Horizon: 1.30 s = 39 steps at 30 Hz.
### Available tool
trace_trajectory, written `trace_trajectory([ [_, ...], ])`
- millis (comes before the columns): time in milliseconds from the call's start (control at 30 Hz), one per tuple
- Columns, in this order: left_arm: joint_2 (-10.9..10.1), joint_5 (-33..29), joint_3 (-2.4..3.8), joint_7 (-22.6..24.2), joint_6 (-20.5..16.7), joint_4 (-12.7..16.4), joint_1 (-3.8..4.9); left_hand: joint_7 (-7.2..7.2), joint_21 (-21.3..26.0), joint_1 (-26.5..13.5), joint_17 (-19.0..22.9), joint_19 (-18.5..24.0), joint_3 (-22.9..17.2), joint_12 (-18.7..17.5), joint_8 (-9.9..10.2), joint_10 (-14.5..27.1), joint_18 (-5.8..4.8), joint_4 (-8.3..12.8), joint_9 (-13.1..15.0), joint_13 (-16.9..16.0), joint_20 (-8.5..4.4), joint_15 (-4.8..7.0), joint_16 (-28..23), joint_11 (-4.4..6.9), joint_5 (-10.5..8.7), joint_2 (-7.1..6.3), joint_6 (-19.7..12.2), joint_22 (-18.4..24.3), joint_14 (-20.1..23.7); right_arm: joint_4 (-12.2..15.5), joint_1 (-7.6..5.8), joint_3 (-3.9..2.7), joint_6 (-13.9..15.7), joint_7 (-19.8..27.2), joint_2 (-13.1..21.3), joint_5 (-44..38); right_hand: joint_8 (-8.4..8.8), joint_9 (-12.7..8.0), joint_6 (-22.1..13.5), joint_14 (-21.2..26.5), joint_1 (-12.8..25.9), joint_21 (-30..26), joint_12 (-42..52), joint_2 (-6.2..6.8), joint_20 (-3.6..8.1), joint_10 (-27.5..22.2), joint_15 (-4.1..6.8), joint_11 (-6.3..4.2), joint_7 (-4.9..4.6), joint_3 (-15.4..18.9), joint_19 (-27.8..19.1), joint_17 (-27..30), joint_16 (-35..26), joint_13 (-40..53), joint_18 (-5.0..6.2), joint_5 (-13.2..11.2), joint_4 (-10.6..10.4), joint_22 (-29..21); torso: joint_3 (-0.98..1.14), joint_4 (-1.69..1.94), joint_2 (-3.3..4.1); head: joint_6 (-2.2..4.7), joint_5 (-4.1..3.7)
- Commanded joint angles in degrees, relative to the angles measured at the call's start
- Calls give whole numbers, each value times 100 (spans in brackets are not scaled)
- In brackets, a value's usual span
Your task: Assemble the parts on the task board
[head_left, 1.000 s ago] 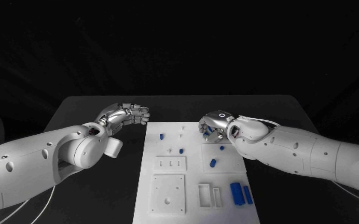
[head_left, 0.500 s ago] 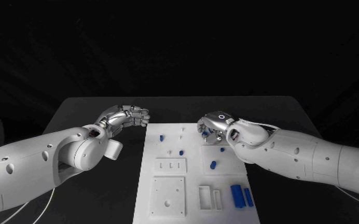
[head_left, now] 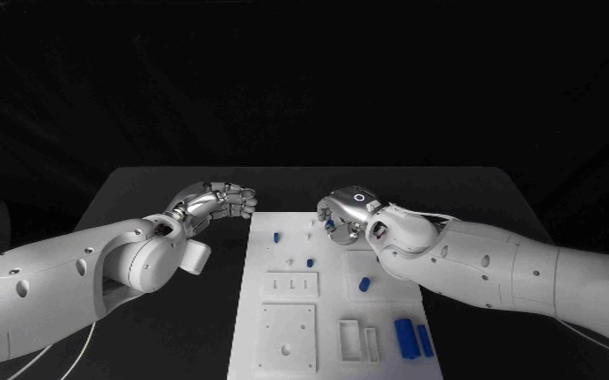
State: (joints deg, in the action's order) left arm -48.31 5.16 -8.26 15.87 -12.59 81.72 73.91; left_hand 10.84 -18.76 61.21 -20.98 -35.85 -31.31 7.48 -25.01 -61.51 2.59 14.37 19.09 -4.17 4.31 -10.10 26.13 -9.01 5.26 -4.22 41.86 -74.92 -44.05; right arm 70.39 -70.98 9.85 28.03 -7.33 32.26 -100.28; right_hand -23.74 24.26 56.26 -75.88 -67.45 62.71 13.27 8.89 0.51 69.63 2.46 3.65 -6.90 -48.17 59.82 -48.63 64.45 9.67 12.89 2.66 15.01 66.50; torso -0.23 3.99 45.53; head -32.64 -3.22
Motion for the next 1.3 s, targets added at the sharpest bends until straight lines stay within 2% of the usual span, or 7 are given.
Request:
trace_trajectory([
  [33,37,-19,6,48,85,2,8,43,23,3,-7,-4,-14,-33,30,-44,87,21,-8,9,17,-17,-33,-11,-21,-40,34,-78,-36,-52,0,-2,212,-215,-108,-275,-12,8,35,-7,-11,22,18,40,36,33,35,-3,-2,-52,4,9,22,0,211,15,-1,6,-11,19,4,22,19],
  [133,63,-19,6,47,81,-1,8,44,24,2,-7,-4,-13,-35,31,-45,86,21,-8,9,18,-18,-35,-11,-22,-38,35,-79,-36,-144,0,-2,240,-253,-245,-328,-10,9,38,-7,-14,23,19,48,38,32,36,-4,-1,-60,5,10,25,6,211,15,-3,9,-10,22,14,48,42],
  [400,99,-23,7,42,96,-21,10,44,25,-2,-7,-4,-12,-36,32,-46,86,20,-8,10,19,-19,-38,-11,-25,-36,36,-80,-35,-270,2,-3,307,-398,-447,-451,-8,10,42,-6,-17,24,21,58,41,30,37,-4,1,-76,7,13,30,15,211,15,-9,14,-58,85,26,73,33],
  [567,93,-23,9,12,123,-4,29,44,25,-5,-8,-4,-11,-38,33,-47,86,19,-8,10,19,-19,-40,-11,-26,-35,36,-80,-34,-320,2,-3,323,-492,-519,-525,-7,11,48,-6,-18,25,23,72,43,30,37,-5,2,-87,9,16,34,23,211,15,-14,18,-95,136,48,116,28],
  [767,102,-24,9,-8,103,-10,70,47,30,-25,-8,-3,-2,-46,41,-44,83,9,-9,12,22,-22,-49,-14,-29,-37,32,-83,-29,-354,-1,-4,257,-487,-559,-530,-5,12,54,-5,-21,25,24,85,44,28,38,-5,5,-105,9,20,39,32,211,15,-23,23,-117,170,70,131,53],
  [967,106,-24,9,-7,109,3,110,48,31,-31,-9,-3,-1,-50,44,-43,84,5,-10,12,22,-23,-53,-15,-29,-34,32,-84,-28,-419,-7,-4,193,-509,-587,-536,-1,13,56,-4,-17,24,24,96,45,24,37,-4,5,-119,9,24,42,40,211,15,-35,27,-139,208,106,140,35],
  [1300,99,-24,8,-7,109,7,136,47,33,-32,-9,-2,-1,-52,46,-44,84,5,-9,12,22,-23,-56,-15,-28,-35,33,-85,-28,-444,-7,-4,102,-598,-576,-587,2,13,56,-3,-14,23,23,99,45,20,36,-3,4,-128,9,27,44,46,211,15,-43,30,-136,218,148,143,31],
])
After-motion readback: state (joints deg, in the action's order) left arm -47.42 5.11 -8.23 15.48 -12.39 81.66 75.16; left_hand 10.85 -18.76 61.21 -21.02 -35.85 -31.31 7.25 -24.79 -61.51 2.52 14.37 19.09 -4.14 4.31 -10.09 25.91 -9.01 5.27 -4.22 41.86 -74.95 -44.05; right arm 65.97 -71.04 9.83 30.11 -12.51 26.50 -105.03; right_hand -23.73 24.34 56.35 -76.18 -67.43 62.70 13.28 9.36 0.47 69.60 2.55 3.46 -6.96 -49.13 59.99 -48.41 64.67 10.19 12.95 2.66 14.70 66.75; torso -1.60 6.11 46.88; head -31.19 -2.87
